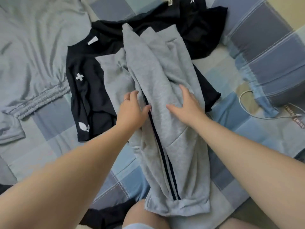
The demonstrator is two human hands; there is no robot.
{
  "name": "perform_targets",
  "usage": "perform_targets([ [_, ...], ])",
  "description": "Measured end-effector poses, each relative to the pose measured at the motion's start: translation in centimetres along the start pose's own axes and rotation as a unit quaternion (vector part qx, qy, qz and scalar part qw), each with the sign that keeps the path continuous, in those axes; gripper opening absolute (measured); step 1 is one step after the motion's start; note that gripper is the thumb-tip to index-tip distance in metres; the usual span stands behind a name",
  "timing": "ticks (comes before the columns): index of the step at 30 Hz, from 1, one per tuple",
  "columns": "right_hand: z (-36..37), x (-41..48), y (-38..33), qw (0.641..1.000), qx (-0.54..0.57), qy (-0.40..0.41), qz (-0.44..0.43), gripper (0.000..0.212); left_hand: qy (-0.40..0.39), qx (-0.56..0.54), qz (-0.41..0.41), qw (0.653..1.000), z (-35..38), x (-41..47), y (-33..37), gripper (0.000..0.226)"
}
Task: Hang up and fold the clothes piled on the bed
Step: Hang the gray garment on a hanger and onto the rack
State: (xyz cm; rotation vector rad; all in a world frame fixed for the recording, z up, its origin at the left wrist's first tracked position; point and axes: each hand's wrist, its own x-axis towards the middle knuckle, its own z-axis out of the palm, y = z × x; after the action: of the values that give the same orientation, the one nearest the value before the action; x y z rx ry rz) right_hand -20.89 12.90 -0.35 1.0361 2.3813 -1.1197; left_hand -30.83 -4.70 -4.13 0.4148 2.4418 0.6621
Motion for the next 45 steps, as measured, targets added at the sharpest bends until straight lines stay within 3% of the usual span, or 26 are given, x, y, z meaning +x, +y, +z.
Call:
perform_targets([
  [3, 1.3, 3.1, -1.4, 0.998, -0.011, -0.024, 0.056, 0.093, -0.044, -0.177, -0.087, 0.979, -0.6, 4.0, 1.1, 0.078],
  [5, 2.0, 4.3, -1.4, 0.997, -0.021, 0.001, 0.068, 0.058, -0.066, -0.201, -0.108, 0.971, -0.3, 5.2, 1.5, 0.061],
  [7, 2.3, 4.6, -0.9, 0.997, 0.011, 0.041, 0.06, 0.016, -0.066, -0.142, -0.084, 0.984, 0.5, 4.7, 1.4, 0.031],
  [8, 2.3, 4.3, -0.5, 0.997, 0.028, 0.054, 0.051, 0.007, -0.064, -0.116, -0.075, 0.988, 1.0, 3.9, 1.2, 0.021],
  [13, 2.0, -2.0, 3.1, 0.995, -0.011, 0.079, 0.057, 0.038, -0.137, -0.127, -0.091, 0.978, 3.5, -2.9, -0.4, 0.021],
  [17, 2.4, -9.1, 7.4, 0.99, -0.057, 0.041, 0.122, 0.032, -0.268, -0.158, -0.142, 0.94, 5.9, -10.9, -1.8, 0.029],
  [20, 3.3, -14.1, 9.0, 0.984, -0.065, -0.018, 0.166, 0.023, -0.364, -0.097, -0.183, 0.908, 7.4, -17.3, -2.8, 0.024],
  [23, 4.1, -17.3, 9.4, 0.978, -0.047, -0.056, 0.198, 0.022, -0.39, -0.108, -0.202, 0.892, 7.9, -21.5, -3.3, 0.032],
  [26, 3.9, -18.0, 8.9, 0.975, 0.03, -0.06, 0.212, 0.014, -0.315, -0.164, -0.214, 0.91, 7.2, -22.7, -3.1, 0.055],
  [29, 3.0, -17.1, 8.0, 0.975, 0.098, -0.029, 0.196, 0.041, -0.147, -0.141, -0.193, 0.96, 5.0, -21.9, -2.6, 0.084],
  [33, 1.8, -13.3, 6.0, 0.992, 0.068, 0.011, 0.102, 0.054, 0.015, -0.12, -0.084, 0.989, 1.9, -16.3, -1.6, 0.08],
  [40, 1.0, -3.2, -0.7, 0.998, -0.016, 0.04, -0.05, 0.053, 0.015, 0.063, 0.006, 0.998, -1.3, 0.6, 0.1, 0.065],
  [45, 1.0, 1.8, -4.4, 0.995, -0.098, -0.017, -0.031, 0.074, 0.013, 0.078, 0.031, 0.996, -2.3, 8.0, 0.0, 0.073],
])
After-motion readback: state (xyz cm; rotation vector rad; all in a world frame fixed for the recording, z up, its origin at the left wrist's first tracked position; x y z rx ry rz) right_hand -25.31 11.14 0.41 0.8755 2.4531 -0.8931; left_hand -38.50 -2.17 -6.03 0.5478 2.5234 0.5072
